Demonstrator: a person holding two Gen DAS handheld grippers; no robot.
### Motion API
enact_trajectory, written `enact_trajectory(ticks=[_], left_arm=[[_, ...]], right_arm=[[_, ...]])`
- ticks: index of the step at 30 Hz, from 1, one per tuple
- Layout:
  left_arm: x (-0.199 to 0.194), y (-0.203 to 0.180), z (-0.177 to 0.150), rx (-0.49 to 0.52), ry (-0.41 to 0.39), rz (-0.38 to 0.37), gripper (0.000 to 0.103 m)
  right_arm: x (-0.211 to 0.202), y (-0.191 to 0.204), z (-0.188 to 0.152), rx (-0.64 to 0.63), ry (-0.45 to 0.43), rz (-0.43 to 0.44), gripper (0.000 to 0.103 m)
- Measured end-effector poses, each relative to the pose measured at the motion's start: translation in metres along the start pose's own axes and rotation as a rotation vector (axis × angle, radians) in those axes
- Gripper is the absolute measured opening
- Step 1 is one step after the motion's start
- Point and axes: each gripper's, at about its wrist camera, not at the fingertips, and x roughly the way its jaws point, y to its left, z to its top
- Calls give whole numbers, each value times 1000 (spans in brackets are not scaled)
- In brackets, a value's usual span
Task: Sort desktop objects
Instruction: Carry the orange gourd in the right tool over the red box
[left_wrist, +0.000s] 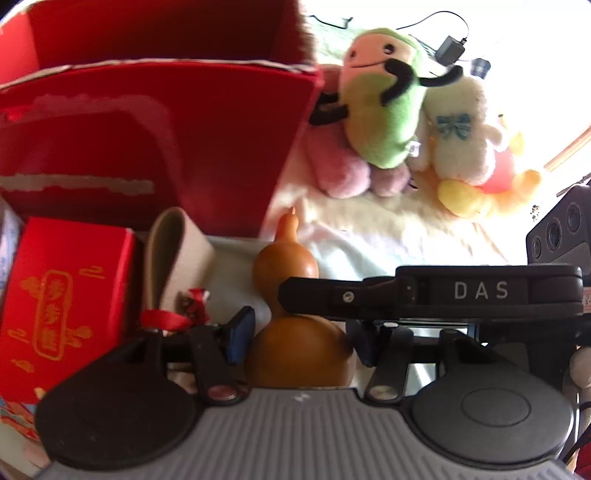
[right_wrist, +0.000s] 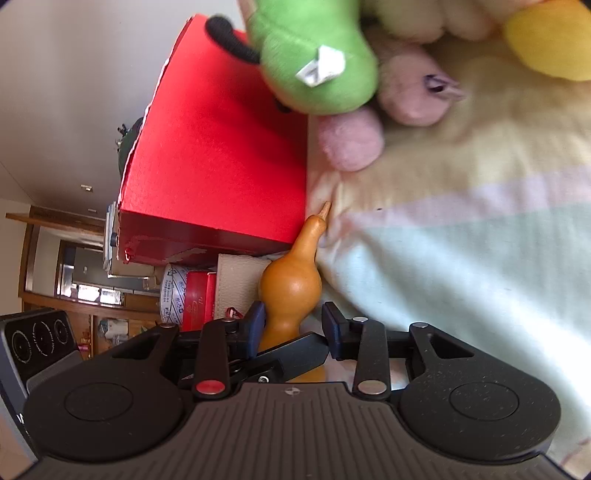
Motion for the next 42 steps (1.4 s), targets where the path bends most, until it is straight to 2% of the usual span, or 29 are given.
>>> enact_trajectory(ticks=[7, 10, 13, 16, 19, 23, 28, 32, 36, 42], left_arm=[[-13, -46, 5, 127, -43, -78, 55], [-22, -70, 10, 182, -83, -108, 54], [-44, -92, 21, 219, -162, -138, 53], [-72, -87, 34, 246, -226, -157, 52], [-84, -78, 59, 275, -291, -111, 50], [-120, -42, 84, 290, -351, -105, 50], [-134, 20, 115, 279, -353, -115, 51], [-133, 76, 133, 260, -301, -131, 50], [-114, 121, 151, 254, -224, -142, 51], [-102, 154, 158, 270, -171, -160, 51]], right_arm=[[-44, 11, -8, 8, -120, 10, 32], [-61, 30, -7, -31, -190, 13, 32], [-74, 52, 3, -87, -254, 48, 32], [-73, 85, 18, -163, -291, 72, 31], [-71, 118, 37, -252, -304, 73, 31], [-44, 162, 63, -307, -285, 60, 31], [-3, 204, 88, -287, -234, 33, 31], [37, 216, 103, -206, -172, -1, 31], [68, 219, 110, -126, -115, -29, 31], [100, 221, 109, -106, -86, -87, 31]])
